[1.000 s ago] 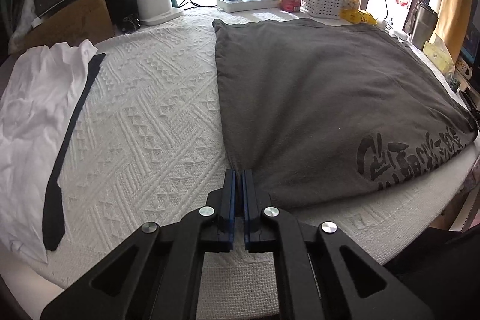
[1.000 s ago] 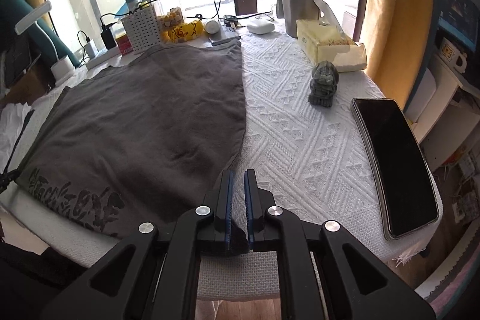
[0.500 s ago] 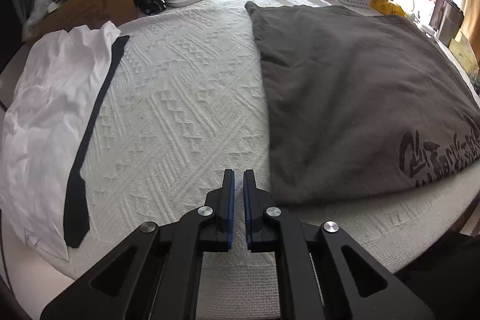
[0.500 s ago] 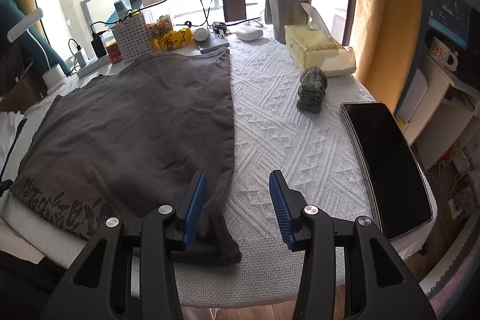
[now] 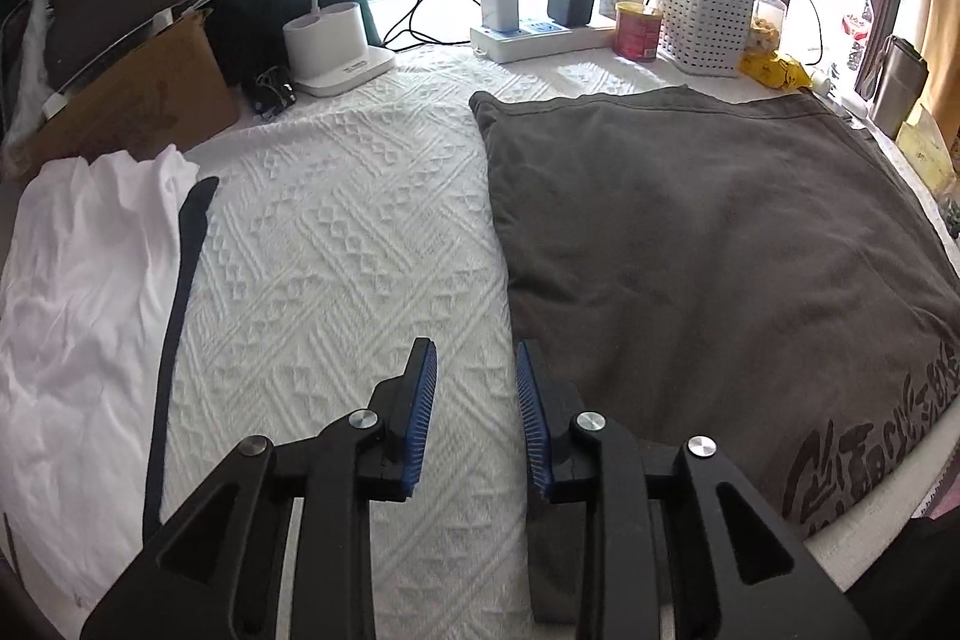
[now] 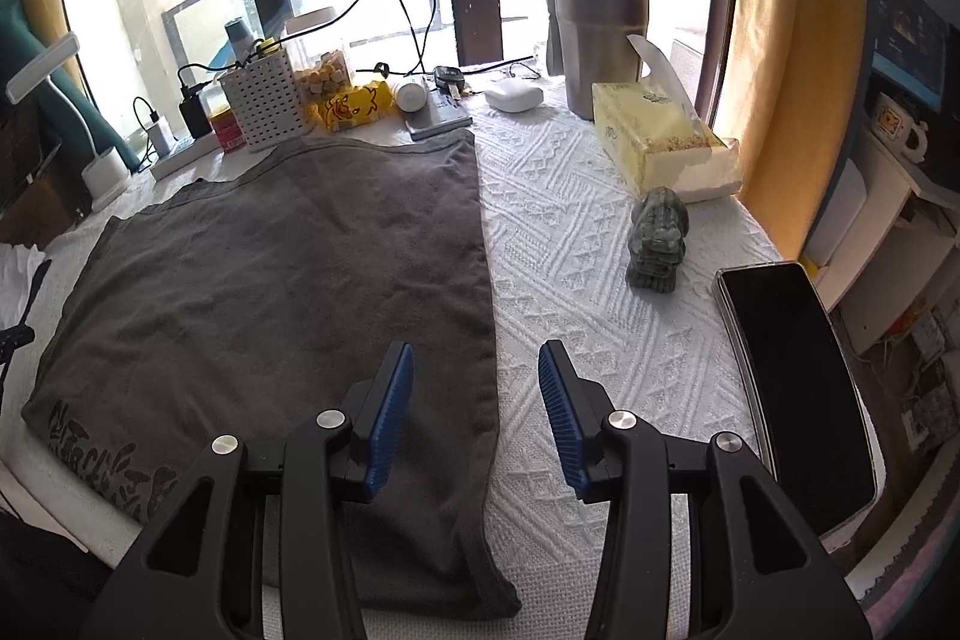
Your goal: Fold small clothes
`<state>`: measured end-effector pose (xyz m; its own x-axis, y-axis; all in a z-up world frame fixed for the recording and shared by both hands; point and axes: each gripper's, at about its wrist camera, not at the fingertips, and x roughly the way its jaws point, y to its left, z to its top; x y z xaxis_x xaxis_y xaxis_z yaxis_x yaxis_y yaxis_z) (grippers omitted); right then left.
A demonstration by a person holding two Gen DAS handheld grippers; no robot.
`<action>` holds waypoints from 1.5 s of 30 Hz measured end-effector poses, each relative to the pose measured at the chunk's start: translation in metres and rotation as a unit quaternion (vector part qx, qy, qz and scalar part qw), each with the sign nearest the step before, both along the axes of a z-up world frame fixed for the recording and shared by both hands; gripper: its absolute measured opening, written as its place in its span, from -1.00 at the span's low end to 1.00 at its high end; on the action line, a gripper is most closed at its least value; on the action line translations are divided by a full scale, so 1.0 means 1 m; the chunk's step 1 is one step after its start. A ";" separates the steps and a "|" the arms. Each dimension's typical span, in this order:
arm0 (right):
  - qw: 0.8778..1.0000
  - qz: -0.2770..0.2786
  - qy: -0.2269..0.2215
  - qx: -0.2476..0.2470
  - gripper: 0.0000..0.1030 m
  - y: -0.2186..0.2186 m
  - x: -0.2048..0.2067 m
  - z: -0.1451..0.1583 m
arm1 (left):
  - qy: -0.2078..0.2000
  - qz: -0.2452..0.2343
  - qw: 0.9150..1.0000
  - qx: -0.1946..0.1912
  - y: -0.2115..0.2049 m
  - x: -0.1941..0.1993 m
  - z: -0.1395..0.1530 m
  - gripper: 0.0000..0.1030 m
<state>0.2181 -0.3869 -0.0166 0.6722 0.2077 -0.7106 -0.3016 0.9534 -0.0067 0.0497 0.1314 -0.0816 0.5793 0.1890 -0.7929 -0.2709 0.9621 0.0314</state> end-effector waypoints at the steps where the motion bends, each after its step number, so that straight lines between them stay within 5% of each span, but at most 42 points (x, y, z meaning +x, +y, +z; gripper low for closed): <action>1: 1.000 -0.002 0.000 0.000 -0.10 0.001 0.002 0.001 | -0.002 -0.004 1.000 -0.001 0.001 0.007 0.001 -0.47; 11: 1.000 -0.012 0.000 0.005 -0.10 0.018 0.022 0.002 | 0.004 -0.032 0.998 -0.045 0.006 0.064 -0.011 -0.47; 17: 1.000 -0.005 0.002 0.006 -0.10 0.033 0.031 0.002 | 0.029 -0.056 0.997 -0.041 0.004 0.085 -0.022 -0.49; 18: 1.000 -0.003 0.002 0.005 -0.10 0.035 0.032 0.002 | 0.024 -0.060 0.997 -0.033 0.003 0.085 -0.022 -0.53; 19: 1.000 -0.001 0.003 0.003 -0.10 0.038 0.033 0.002 | 0.021 -0.060 0.998 -0.024 0.003 0.085 -0.022 -0.94; 25: 1.000 0.002 0.007 0.001 -0.10 0.044 0.039 0.001 | 0.012 -0.045 0.999 -0.011 0.015 0.080 -0.024 -0.95; 31: 1.000 0.007 0.013 0.003 -0.10 0.049 0.043 -0.003 | 0.020 -0.019 0.999 -0.044 0.028 0.087 -0.022 -0.85; 36: 1.000 0.010 0.016 0.003 -0.10 0.053 0.047 -0.006 | -0.001 -0.023 0.999 -0.027 0.033 0.107 -0.009 -0.45; 45: 1.000 0.003 0.010 0.001 -0.10 0.052 0.047 -0.004 | -0.004 -0.059 0.998 0.005 0.038 0.166 -0.020 -0.44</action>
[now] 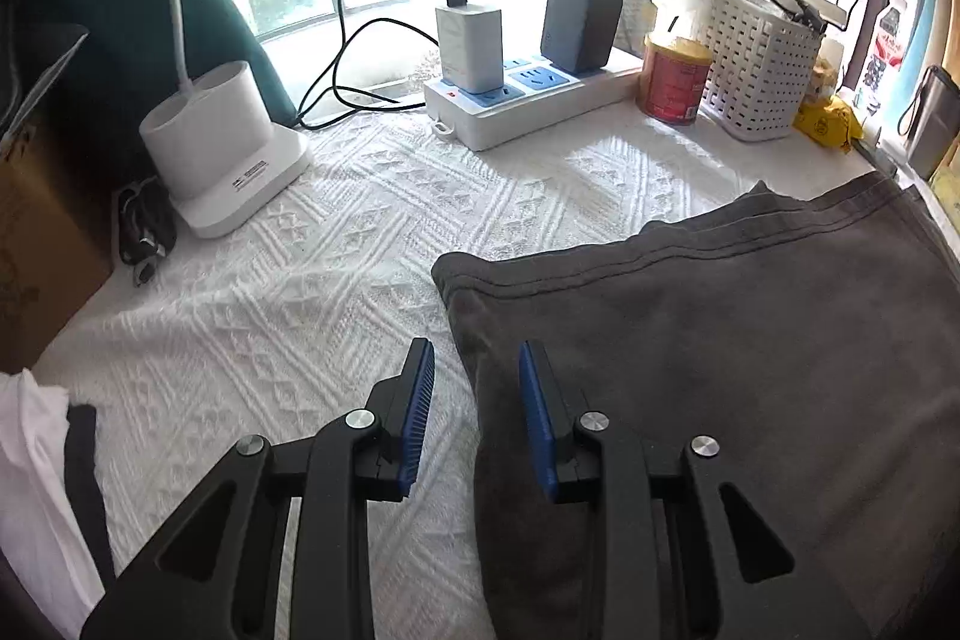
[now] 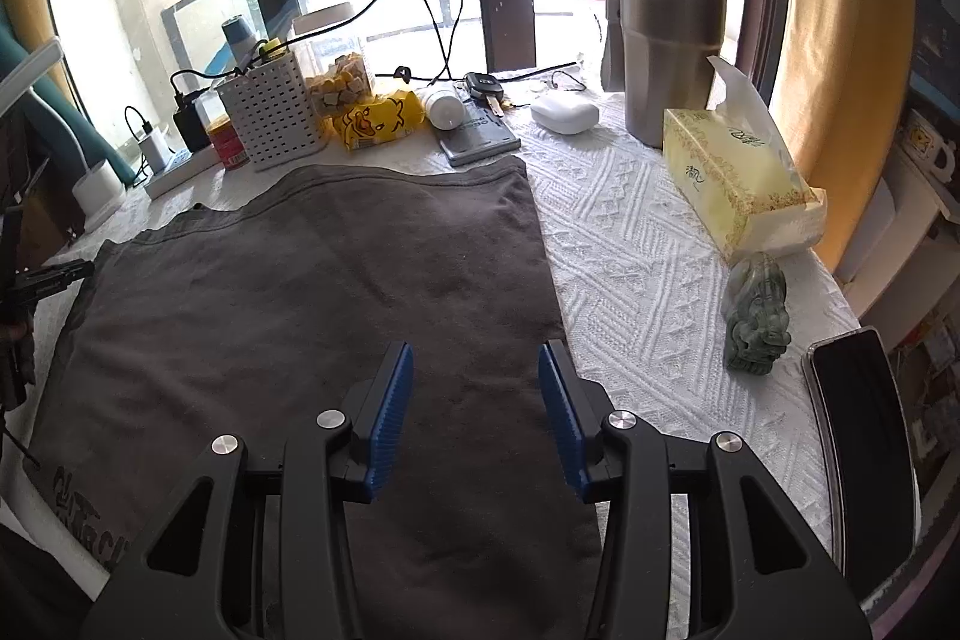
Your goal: Fold small clothes
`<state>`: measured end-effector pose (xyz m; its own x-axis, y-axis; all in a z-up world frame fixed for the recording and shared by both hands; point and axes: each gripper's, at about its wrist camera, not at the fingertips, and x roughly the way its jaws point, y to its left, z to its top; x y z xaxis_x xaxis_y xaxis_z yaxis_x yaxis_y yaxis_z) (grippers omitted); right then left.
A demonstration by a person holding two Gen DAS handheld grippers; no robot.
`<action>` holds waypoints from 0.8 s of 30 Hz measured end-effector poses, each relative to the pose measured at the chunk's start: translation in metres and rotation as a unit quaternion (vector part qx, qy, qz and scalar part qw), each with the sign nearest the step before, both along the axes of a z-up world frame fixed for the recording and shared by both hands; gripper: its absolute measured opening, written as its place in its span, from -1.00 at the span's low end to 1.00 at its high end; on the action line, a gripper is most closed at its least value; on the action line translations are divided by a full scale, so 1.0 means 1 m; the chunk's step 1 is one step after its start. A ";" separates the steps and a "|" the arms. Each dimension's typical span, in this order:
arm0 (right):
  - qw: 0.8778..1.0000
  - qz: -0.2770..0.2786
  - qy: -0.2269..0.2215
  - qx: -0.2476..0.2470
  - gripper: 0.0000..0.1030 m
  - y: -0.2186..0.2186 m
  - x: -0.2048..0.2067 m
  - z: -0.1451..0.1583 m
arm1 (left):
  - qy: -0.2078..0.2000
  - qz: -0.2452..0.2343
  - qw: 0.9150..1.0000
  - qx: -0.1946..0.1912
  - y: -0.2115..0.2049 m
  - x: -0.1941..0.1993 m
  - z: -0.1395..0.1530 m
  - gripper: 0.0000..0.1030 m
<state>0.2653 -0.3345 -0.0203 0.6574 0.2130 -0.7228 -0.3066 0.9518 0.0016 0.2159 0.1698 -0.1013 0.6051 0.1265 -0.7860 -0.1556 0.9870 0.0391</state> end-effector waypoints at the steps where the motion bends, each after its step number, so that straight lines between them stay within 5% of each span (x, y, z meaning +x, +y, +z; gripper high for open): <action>1: 1.000 -0.003 0.000 -0.001 -0.10 -0.001 0.000 0.000 | 0.003 -0.003 1.000 0.006 0.002 0.003 -0.003 -0.46; 3: 1.000 -0.009 0.002 -0.002 -0.10 -0.004 0.001 0.000 | -0.004 0.002 1.000 0.025 0.007 0.005 -0.007 -0.97; 7: 1.000 -0.015 0.005 -0.006 -0.10 -0.005 0.003 -0.002 | -0.009 0.022 0.999 0.039 0.024 0.005 -0.012 -1.00; 13: 1.000 -0.007 0.012 -0.009 -0.10 0.002 0.005 -0.006 | -0.031 0.064 0.997 0.002 0.044 -0.006 0.006 -1.00; 24: 1.000 -0.003 0.017 -0.007 -0.10 0.004 -0.004 -0.011 | -0.025 0.004 0.999 -0.026 -0.010 -0.024 0.016 -0.98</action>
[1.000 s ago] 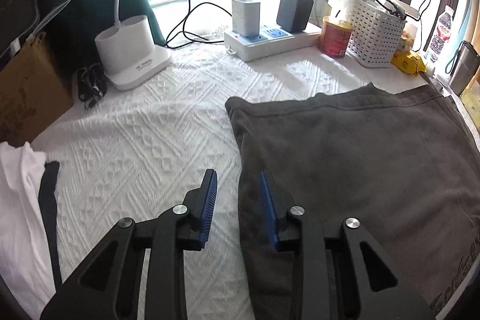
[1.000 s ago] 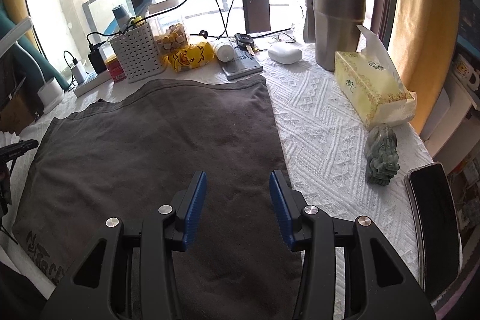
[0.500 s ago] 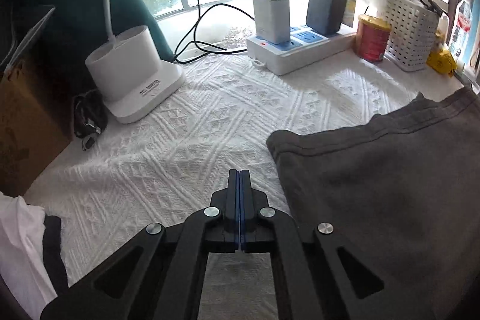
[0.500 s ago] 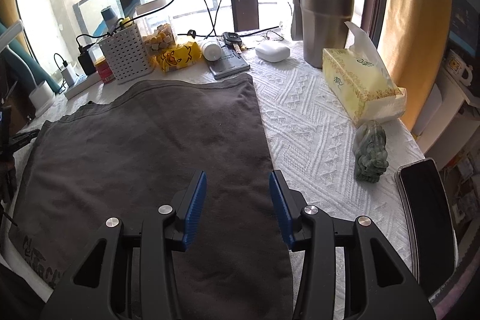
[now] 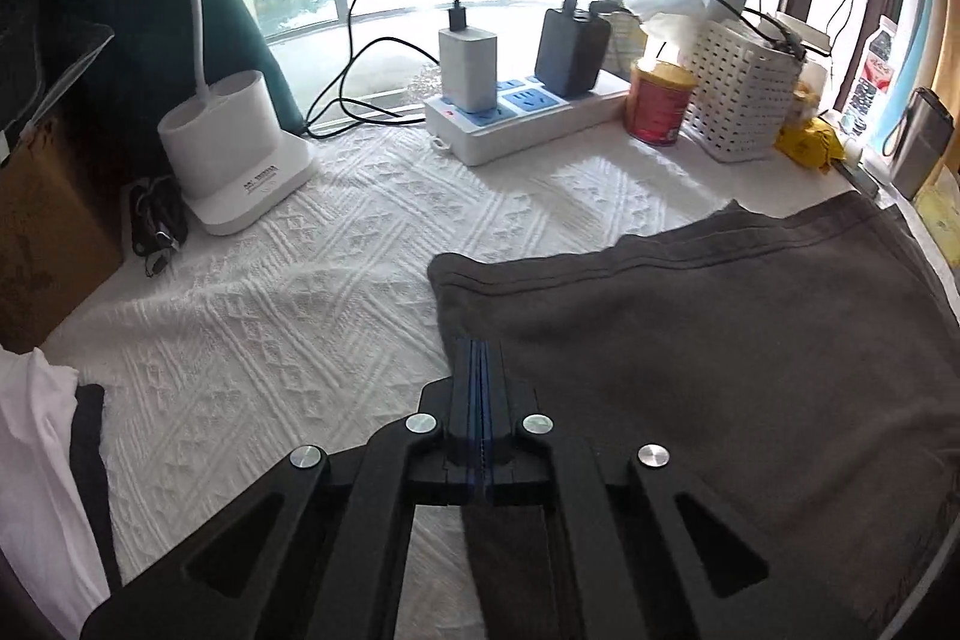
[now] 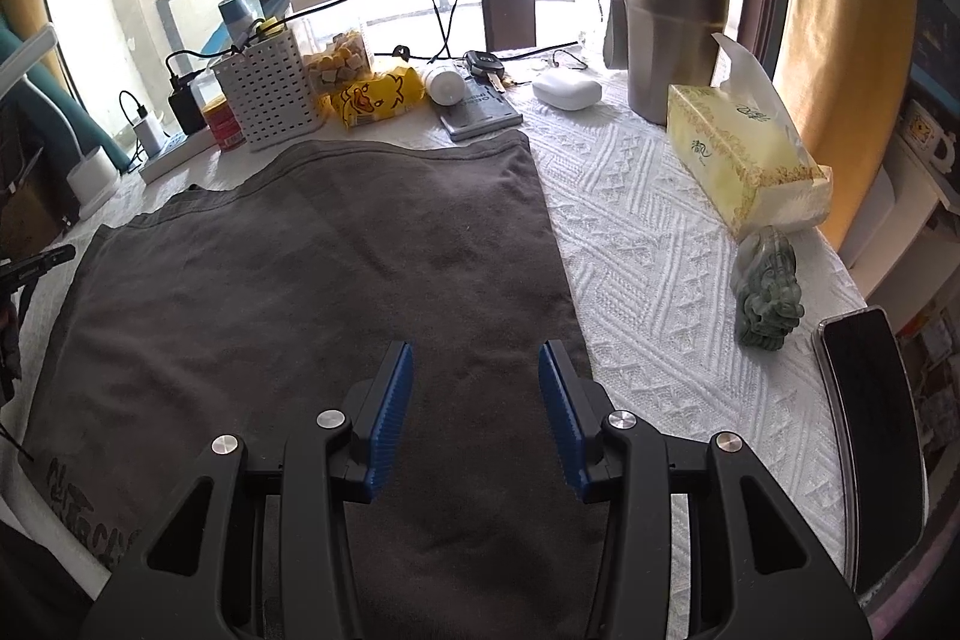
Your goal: Fold small clothes
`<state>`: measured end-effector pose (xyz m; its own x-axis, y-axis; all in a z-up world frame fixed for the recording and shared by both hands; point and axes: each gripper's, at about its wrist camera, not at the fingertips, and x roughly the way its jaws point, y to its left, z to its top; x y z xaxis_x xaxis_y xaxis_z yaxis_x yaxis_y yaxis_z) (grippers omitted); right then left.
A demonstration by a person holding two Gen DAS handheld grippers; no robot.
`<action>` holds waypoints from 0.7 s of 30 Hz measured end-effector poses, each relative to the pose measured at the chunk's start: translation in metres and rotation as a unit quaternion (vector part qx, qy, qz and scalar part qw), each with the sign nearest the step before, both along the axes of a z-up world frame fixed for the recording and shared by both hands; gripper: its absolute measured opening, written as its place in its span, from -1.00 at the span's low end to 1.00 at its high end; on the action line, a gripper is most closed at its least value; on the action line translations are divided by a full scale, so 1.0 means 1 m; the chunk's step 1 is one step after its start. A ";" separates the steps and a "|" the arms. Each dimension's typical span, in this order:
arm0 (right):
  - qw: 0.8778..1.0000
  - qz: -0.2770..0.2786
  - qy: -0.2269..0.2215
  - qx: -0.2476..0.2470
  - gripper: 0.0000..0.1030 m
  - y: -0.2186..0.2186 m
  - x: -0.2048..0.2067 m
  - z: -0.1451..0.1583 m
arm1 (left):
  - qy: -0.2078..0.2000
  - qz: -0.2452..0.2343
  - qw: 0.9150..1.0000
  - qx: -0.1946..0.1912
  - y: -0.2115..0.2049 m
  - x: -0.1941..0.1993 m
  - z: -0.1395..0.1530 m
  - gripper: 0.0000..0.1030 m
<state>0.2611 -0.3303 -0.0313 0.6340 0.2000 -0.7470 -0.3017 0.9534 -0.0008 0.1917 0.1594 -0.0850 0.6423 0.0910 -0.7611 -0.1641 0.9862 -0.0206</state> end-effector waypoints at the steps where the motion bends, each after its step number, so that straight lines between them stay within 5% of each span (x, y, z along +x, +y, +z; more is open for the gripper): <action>1: 1.000 -0.001 0.001 0.000 -0.10 0.000 -0.001 -0.002 | 0.000 -0.007 1.000 -0.004 -0.006 -0.003 0.002 -0.96; 5: 1.000 0.004 0.009 -0.001 -0.10 0.002 -0.006 -0.012 | 0.005 -0.036 0.999 -0.019 -0.033 -0.018 0.006 -0.77; 16: 1.000 0.015 0.017 -0.006 -0.08 0.002 -0.007 -0.032 | 0.053 -0.030 0.997 -0.046 -0.053 -0.045 -0.020 -0.77; 21: 1.000 0.015 0.016 -0.006 -0.04 0.000 -0.008 -0.032 | 0.043 -0.023 0.997 -0.055 -0.054 -0.055 -0.018 -0.77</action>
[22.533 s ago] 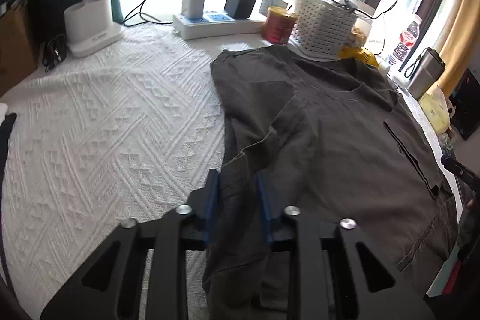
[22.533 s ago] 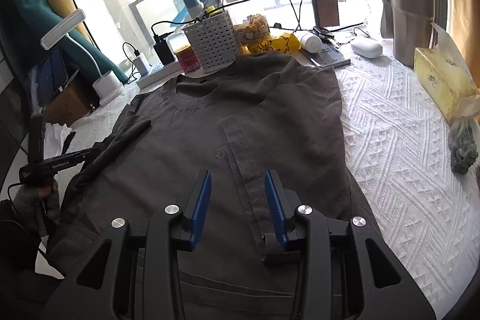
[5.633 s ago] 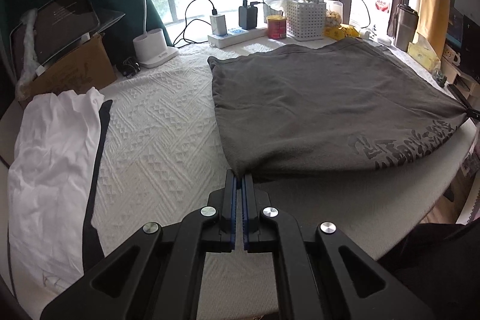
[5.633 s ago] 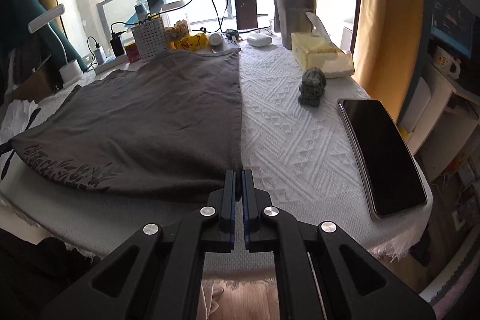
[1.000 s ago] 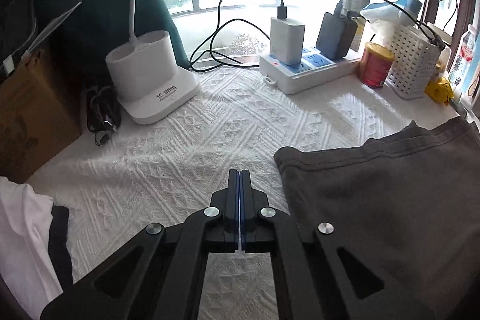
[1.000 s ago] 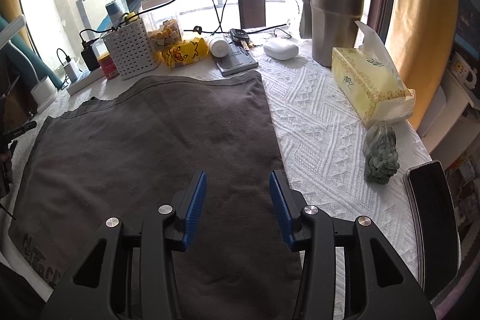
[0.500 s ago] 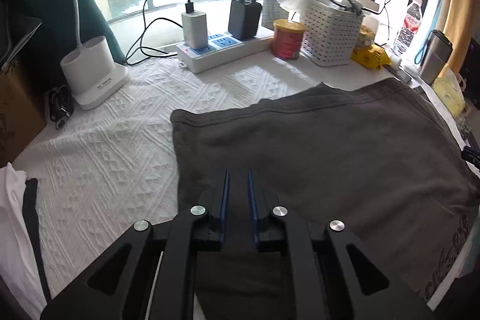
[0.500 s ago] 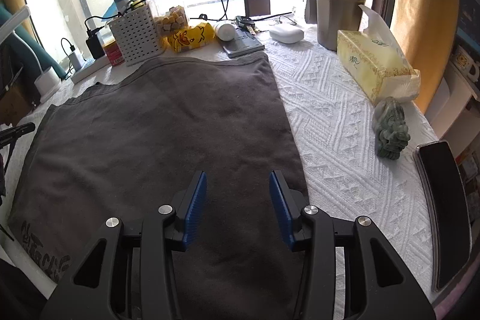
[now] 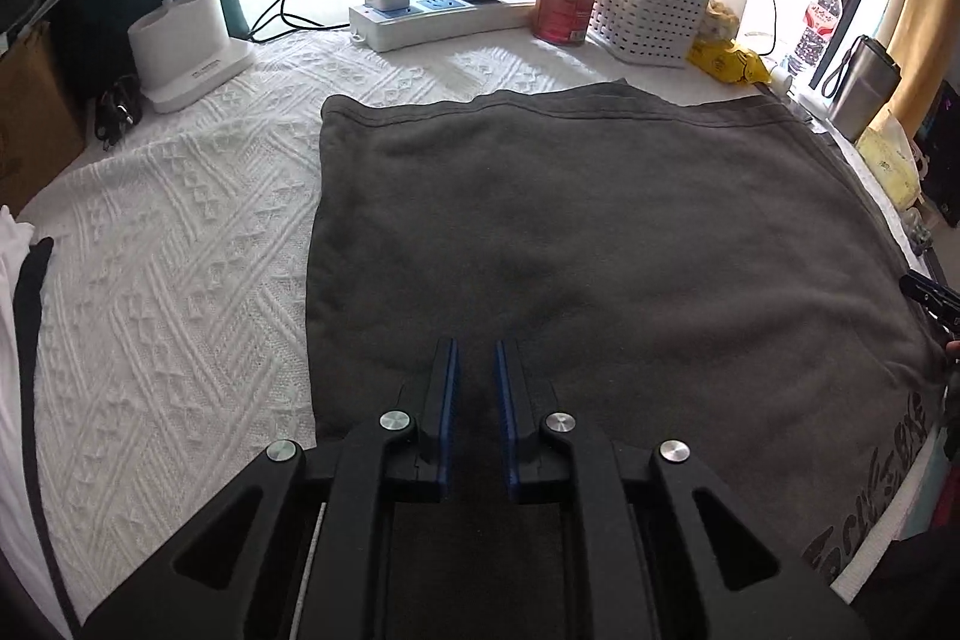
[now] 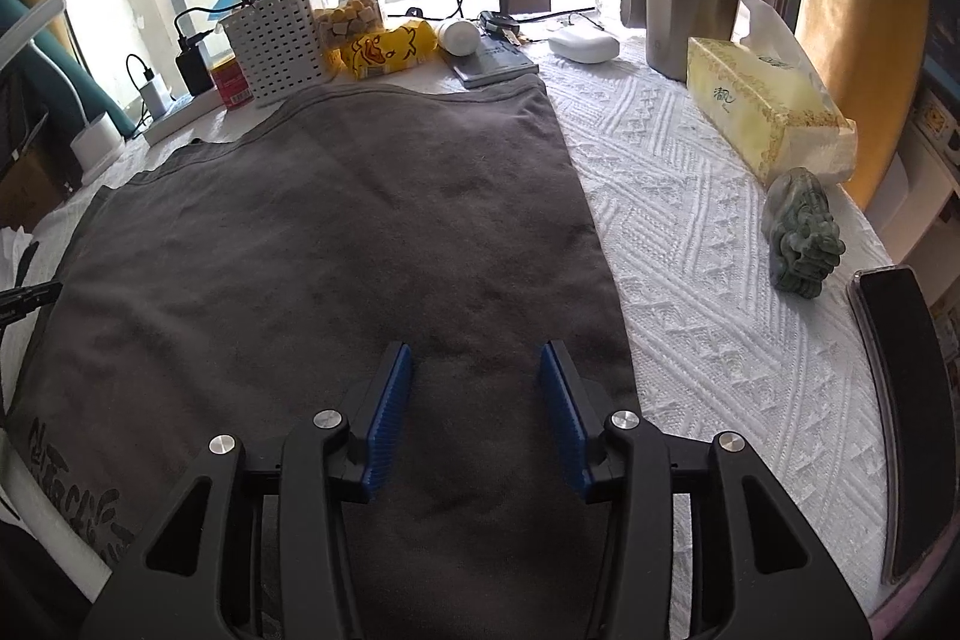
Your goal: Fold small clothes
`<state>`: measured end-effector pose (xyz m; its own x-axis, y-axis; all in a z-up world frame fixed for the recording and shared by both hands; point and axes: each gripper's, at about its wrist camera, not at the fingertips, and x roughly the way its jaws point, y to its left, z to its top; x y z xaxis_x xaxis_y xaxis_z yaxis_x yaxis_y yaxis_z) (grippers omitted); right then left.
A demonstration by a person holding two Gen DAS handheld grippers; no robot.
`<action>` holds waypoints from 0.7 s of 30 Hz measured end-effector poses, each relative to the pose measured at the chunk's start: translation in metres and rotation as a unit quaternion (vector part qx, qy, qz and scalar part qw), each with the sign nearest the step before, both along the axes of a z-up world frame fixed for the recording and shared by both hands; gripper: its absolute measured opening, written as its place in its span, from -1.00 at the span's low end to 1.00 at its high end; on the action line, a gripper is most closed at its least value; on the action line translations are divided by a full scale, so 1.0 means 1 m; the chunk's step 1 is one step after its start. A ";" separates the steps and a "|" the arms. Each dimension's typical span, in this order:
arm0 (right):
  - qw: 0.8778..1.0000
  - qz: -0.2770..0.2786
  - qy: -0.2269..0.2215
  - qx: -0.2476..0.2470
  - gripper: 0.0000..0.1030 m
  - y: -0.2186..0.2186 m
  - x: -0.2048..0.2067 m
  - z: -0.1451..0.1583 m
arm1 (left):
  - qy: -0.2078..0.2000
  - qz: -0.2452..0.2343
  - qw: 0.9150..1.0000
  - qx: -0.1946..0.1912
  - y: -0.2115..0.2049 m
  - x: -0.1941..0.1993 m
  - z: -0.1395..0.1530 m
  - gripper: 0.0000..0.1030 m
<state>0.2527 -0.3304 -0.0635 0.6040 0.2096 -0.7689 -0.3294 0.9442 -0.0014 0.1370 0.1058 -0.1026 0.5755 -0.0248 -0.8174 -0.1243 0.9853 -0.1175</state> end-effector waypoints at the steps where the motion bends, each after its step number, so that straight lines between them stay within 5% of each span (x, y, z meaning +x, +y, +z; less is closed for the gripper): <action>1: 1.000 -0.002 -0.001 0.000 -0.01 -0.001 -0.001 0.000 | -0.005 -0.004 1.000 0.001 -0.002 -0.002 0.003 -0.77; 3: 1.000 -0.005 -0.004 0.000 0.04 -0.003 -0.002 0.000 | -0.016 -0.014 1.000 0.005 -0.009 -0.006 0.009 -0.72; 6: 1.000 -0.008 -0.007 0.001 0.04 -0.007 -0.006 0.002 | -0.030 -0.022 0.999 0.001 -0.017 -0.010 0.018 -0.37; 21: 0.999 -0.026 -0.033 -0.011 0.05 -0.035 -0.052 0.022 | -0.069 -0.087 0.993 -0.027 -0.076 -0.029 0.042 -0.36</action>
